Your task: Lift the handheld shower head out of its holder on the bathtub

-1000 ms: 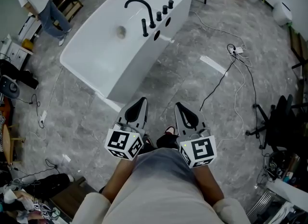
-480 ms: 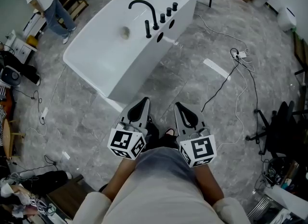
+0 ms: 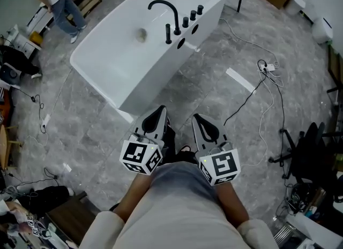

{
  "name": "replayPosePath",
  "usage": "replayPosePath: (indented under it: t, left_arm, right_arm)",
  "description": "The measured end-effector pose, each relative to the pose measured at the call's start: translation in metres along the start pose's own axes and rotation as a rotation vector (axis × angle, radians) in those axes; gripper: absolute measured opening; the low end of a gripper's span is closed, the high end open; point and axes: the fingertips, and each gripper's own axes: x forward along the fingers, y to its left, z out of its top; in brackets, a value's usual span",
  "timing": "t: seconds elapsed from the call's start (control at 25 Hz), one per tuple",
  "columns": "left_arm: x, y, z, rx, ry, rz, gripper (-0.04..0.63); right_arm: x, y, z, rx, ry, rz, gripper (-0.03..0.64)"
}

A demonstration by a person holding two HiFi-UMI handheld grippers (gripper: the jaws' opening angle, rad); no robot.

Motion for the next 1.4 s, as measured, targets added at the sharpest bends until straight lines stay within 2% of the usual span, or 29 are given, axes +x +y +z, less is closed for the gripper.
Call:
replayPosePath:
  t: [0.56, 1.0, 1.4]
  left_arm:
    - [0.060, 0.038, 0.012, -0.027, 0.016, -0.011, 0.006]
    - [0.118, 0.084, 0.040, -0.026, 0.028, -0.052, 0.006]
    - [0.156, 0.127, 0.069, -0.014, 0.013, -0.102, 0.006]
  right_arm:
    - [0.062, -0.028, 0.010, 0.008, 0.039, 0.008, 0.020]
    - [0.136, -0.052, 0.036, 0.014, 0.058, -0.006, 0.020]
    - [0.203, -0.052, 0.061, 0.011, 0.053, 0.000, 0.020]
